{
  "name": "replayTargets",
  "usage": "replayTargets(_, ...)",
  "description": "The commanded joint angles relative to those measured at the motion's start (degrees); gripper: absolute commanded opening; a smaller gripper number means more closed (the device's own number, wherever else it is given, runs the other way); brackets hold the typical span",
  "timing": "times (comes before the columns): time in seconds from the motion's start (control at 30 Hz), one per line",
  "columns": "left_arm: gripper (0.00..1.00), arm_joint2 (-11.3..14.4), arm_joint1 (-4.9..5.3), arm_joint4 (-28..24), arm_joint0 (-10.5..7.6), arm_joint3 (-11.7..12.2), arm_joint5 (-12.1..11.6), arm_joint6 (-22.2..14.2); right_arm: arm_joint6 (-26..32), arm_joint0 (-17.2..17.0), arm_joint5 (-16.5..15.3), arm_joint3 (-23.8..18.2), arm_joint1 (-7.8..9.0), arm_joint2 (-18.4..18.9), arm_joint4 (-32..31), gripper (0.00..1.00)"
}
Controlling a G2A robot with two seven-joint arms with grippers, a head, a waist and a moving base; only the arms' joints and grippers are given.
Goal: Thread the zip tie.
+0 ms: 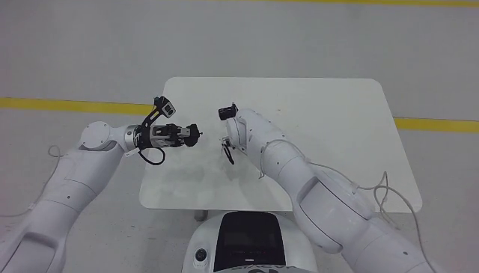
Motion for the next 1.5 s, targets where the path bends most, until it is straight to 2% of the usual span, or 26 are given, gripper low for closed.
replayTargets(0.0, 0.00, 0.0, 0.00, 0.0, 0.00, 0.0, 0.0, 0.0, -0.1, -0.1, 0.1, 0.4, -0.21, -0.2, -0.3, 0.19)
replayTargets(0.43, 0.00, 0.0, 0.00, 0.0, 0.00, 0.0, 0.0, 0.0, -1.3, 0.2, -0.8, 2.4, -1.25, -0.3, -0.7, 0.20)
replayTargets(1.07, 0.00, 0.0, 0.00, 0.0, 0.00, 0.0, 0.0, 0.0, -2.7, -0.2, 0.9, 3.6, -2.66, -1.1, -2.9, 0.16)
replayTargets(1.47, 0.00, 0.0, 0.00, 0.0, 0.00, 0.0, 0.0, 0.0, -2.3, -0.1, 0.6, 4.8, -3.22, -1.0, -3.4, 0.16)
